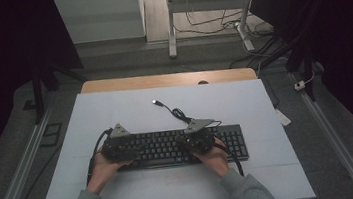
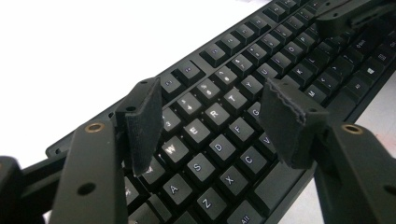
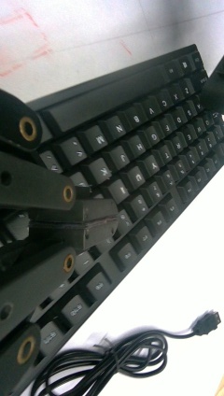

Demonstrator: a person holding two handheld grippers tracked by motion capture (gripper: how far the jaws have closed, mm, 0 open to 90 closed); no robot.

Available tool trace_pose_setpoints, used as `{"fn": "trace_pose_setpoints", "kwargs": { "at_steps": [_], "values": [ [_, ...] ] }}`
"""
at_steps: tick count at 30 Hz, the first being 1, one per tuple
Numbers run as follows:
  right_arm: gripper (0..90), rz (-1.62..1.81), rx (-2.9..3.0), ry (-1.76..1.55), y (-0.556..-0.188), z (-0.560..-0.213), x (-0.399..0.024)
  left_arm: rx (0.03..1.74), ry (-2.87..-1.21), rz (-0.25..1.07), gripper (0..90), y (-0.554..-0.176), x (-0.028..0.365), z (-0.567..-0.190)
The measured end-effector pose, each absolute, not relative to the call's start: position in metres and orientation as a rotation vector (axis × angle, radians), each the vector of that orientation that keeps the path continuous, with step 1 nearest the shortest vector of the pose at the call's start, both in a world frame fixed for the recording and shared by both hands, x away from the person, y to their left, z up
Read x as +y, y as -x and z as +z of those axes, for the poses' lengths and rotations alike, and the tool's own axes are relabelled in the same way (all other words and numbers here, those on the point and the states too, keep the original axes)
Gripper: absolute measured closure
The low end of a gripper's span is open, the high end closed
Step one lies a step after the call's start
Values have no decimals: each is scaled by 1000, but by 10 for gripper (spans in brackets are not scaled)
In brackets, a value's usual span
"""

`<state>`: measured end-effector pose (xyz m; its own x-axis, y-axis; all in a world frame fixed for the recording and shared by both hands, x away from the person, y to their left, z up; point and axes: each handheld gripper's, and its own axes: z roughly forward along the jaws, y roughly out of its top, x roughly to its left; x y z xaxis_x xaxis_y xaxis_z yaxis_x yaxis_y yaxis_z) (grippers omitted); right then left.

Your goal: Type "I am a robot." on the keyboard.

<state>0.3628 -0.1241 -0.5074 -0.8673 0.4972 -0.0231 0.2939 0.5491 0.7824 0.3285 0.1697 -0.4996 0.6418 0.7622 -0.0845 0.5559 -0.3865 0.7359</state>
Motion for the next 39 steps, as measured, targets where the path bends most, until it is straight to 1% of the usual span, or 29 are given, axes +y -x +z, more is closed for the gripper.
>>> {"fn": "trace_pose_setpoints", "kwargs": {
  "at_steps": [11,12,18,22,29,39],
  "values": [
    [895,1203,2527,-706,-348,-505,-158,1032,-2091,347,391,-329,172,-500],
    [880,1209,2526,-712,-347,-505,-162,1032,-2091,348,391,-329,172,-500],
    [660,1221,2499,-740,-337,-503,-180,1039,-2082,351,391,-330,175,-500],
    [599,1230,2484,-752,-331,-504,-191,1042,-2078,355,391,-330,176,-500],
    [567,1225,2479,-741,-328,-505,-197,1037,-2070,369,393,-330,175,-499],
    [558,1215,2489,-723,-327,-506,-193,1037,-2073,371,399,-331,175,-500]
  ]
}}
